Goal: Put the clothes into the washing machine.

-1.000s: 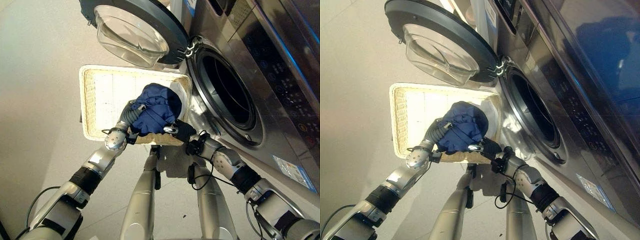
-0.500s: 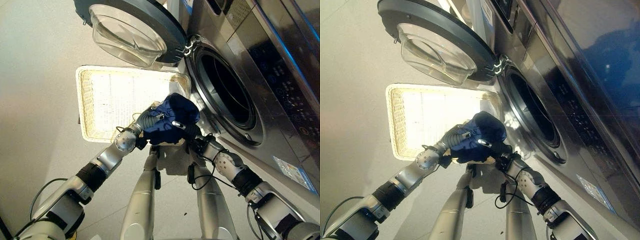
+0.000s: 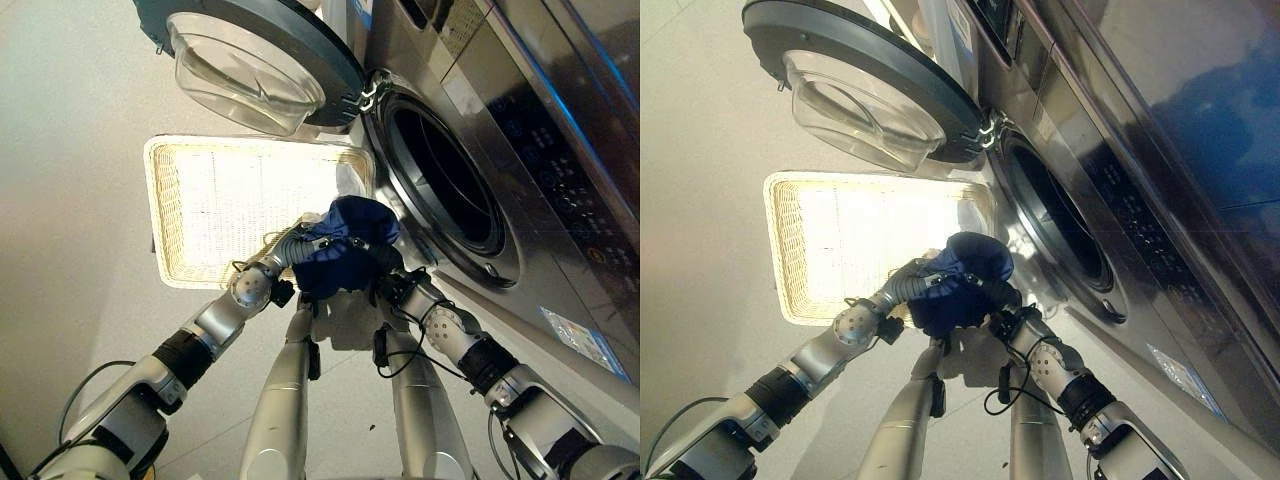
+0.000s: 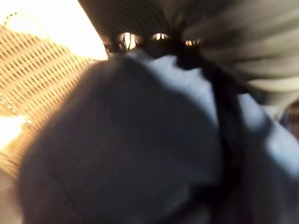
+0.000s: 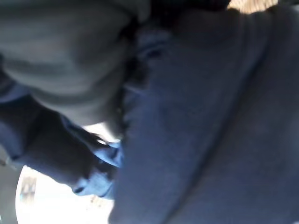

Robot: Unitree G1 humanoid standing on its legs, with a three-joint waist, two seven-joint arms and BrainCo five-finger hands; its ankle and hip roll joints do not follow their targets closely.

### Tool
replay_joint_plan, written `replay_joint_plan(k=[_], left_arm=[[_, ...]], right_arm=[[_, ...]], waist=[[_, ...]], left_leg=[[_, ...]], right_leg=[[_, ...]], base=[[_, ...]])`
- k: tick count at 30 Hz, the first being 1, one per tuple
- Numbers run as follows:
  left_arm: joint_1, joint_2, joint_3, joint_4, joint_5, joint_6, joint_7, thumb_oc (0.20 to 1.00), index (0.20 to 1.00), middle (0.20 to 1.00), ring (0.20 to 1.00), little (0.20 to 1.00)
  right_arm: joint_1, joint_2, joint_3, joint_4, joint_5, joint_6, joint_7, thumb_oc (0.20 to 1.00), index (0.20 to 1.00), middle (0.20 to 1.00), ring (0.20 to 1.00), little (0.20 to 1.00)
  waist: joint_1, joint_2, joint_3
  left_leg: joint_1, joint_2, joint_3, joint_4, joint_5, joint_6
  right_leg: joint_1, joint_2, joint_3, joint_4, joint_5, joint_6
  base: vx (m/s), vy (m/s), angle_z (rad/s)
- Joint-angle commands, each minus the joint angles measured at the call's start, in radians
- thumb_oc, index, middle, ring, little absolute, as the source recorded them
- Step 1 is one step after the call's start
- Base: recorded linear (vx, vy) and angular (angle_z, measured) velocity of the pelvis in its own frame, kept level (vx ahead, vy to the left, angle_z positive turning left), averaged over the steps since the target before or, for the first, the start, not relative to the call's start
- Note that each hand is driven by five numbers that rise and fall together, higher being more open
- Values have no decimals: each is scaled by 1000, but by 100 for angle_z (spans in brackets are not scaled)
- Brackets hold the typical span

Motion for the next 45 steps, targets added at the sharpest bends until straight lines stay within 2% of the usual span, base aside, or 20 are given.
replay_joint_plan(k=[1,2,7,12,17,21,22,26,31,32,34,35,36,37,38,40,41,42,43,45], left_arm=[[42,-36,68,-34,-24,-83,202,1000,1000,1000,1000,1000],[57,-56,104,-15,-12,-89,301,1000,1000,1000,1000,1000],[87,-98,196,21,24,-101,554,1000,1000,1000,1000,1000],[93,-143,290,87,-12,-118,735,1000,1000,1000,1000,1000],[93,-166,355,173,-71,-144,774,1000,1000,1000,1000,1000],[71,-182,410,272,-146,-157,755,1000,1000,1000,1000,1000],[66,-183,427,322,-176,-160,733,1000,1000,1000,1000,1000],[61,-179,447,387,-259,-190,654,1000,1000,1000,1000,1000],[127,-184,430,404,-291,-291,495,1000,1000,1000,1000,1000],[156,-175,418,393,-285,-302,480,1000,1000,1000,1000,1000],[169,-167,412,388,-291,-307,467,1000,1000,1000,1000,1000],[180,-155,417,379,-296,-306,447,1000,1000,1000,1000,1000],[189,-151,416,377,-299,-307,440,1000,1000,1000,1000,1000],[214,-141,408,362,-302,-312,426,1000,1000,1000,1000,1000],[226,-133,403,343,-310,-306,423,1000,1000,1000,1000,1000],[226,-127,395,330,-320,-289,409,1000,1000,1000,1000,1000],[226,-128,393,328,-321,-286,405,1000,1000,1000,1000,1000],[224,-126,389,327,-324,-277,391,1000,1000,1000,1000,1000],[220,-122,382,328,-328,-270,381,1000,1000,1000,1000,1000],[217,-112,375,325,-343,-262,353,1000,1000,1000,1000,1000]], right_arm=[[6,44,-11,-53,-7,-37,1,200,200,200,200,200],[10,56,-18,-48,-12,-44,-16,200,200,200,200,200],[4,68,-48,-22,2,-59,-74,200,200,200,200,200],[-18,85,-88,43,26,-54,-122,200,200,200,200,200],[-37,85,-128,95,132,-50,-140,200,200,200,200,200],[-100,71,-223,147,309,-78,-147,200,200,200,200,200],[-140,55,-288,175,402,-130,-167,200,200,200,200,200],[-252,-7,-418,229,514,-273,-238,200,200,200,200,200],[-403,-173,-563,290,591,-527,-359,200,200,200,200,200],[-431,-235,-588,304,632,-612,-378,200,200,200,200,200],[-453,-279,-606,311,628,-674,-402,200,200,200,200,200],[-472,-327,-615,312,637,-763,-432,200,200,200,200,200],[-475,-341,-622,311,634,-800,-440,200,200,200,200,200],[-478,-392,-661,293,557,-1011,-506,200,200,200,200,200],[-461,-420,-687,254,429,-1138,-614,200,200,200,200,200],[-443,-452,-722,220,219,-1246,-869,216,216,216,216,216],[-440,-455,-728,212,191,-1260,-921,404,404,404,404,404],[-427,-466,-738,214,160,-1267,-993,837,837,837,837,837],[-423,-466,-739,196,154,-1241,-1020,1000,1000,1000,1000,1000],[-394,-447,-725,138,377,-1146,-916,1000,1000,1000,1000,1000]], waist=[[18,9,-23],[22,5,-23],[32,-7,-23],[39,-11,-23],[42,-7,-23],[41,5,-23],[41,13,-23],[41,28,-23],[48,46,-23],[50,49,-23],[51,51,-23],[51,51,-23],[50,51,-23],[43,52,-23],[35,52,-23],[25,51,-23],[23,51,-23],[18,51,-23],[17,52,-23],[10,55,-23]], left_leg=[[-33,-39,1,28,-18,3],[-37,-41,-4,25,-16,3],[-44,-39,-12,21,-15,0],[-61,-39,-15,24,-8,-6],[-61,-35,-10,37,-17,-13],[-82,-30,-1,48,-12,-18],[-77,-28,4,56,-24,-22],[-100,-28,9,66,-22,-23],[-127,-36,1,82,-37,-14],[-131,-39,0,88,-42,-10],[-129,-41,-3,92,-52,-9],[-137,-42,-3,95,-45,-8],[-129,-42,-4,97,-56,-8],[-127,-42,-5,100,-61,-6],[-140,-43,-5,108,-54,-4],[-150,-46,-3,127,-57,-3],[-153,-46,-3,131,-58,-2],[-156,-48,-4,141,-63,-2],[-158,-48,-3,146,-65,-2],[-166,-51,3,155,-66,-1]], right_leg=[[-3,-14,-18,67,-59,110],[-6,-11,-18,67,-60,109],[-14,-6,-23,69,-62,104],[-30,-7,-29,71,-55,102],[-31,-10,-33,87,-68,100],[-53,-13,-37,98,-64,99],[-51,-17,-38,110,-77,102],[-75,-19,-37,119,-73,103],[-104,-10,-27,134,-77,98],[-109,-7,-25,141,-79,97],[-107,-6,-24,146,-87,99],[-113,-6,-24,143,-77,97],[-106,-5,-23,147,-88,98],[-104,-3,-19,150,-92,97],[-115,-2,-15,152,-82,95],[-125,-2,-10,161,-80,94],[-127,-2,-9,164,-80,94],[-131,-3,-4,169,-81,93],[-133,-3,-2,173,-83,92],[-140,-5,1,173,-82,91]], base=[[25,-74,-1],[-7,-74,-1],[9,-71,0],[20,-60,1],[37,-22,2],[39,-16,-1],[47,-13,-1],[50,-15,1],[55,-32,-7],[23,-54,-2],[57,-36,4],[68,-17,3],[62,-21,1],[57,-9,2],[67,11,-1],[35,50,-9],[30,36,-16],[50,19,-17],[60,14,-20],[43,10,-21]])
